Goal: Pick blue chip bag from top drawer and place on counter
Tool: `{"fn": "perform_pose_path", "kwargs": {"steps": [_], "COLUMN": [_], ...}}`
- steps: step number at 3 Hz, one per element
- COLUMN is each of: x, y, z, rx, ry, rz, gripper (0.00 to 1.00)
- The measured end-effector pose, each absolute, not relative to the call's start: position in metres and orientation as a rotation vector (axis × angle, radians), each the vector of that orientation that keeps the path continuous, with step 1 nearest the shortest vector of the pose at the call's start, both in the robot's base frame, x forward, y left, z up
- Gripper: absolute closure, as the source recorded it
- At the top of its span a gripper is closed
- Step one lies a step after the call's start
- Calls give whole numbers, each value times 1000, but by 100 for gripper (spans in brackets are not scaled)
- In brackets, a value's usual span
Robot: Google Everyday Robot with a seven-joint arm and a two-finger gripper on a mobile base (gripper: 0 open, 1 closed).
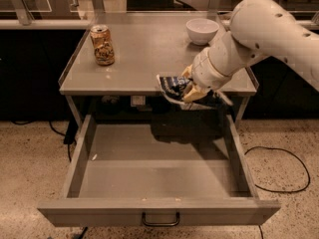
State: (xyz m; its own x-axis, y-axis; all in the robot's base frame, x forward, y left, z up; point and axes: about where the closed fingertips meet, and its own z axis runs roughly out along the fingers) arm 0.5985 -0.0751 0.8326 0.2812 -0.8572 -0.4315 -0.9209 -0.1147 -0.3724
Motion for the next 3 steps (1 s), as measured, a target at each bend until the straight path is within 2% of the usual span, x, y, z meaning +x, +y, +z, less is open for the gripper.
{"fn": "perform_pose_path", "kwargs": {"steps": [3], "x": [637], "y": [-61], "z": [875], "rx": [-2011], "ry": [1501], "rz": [123], "gripper": [100]}}
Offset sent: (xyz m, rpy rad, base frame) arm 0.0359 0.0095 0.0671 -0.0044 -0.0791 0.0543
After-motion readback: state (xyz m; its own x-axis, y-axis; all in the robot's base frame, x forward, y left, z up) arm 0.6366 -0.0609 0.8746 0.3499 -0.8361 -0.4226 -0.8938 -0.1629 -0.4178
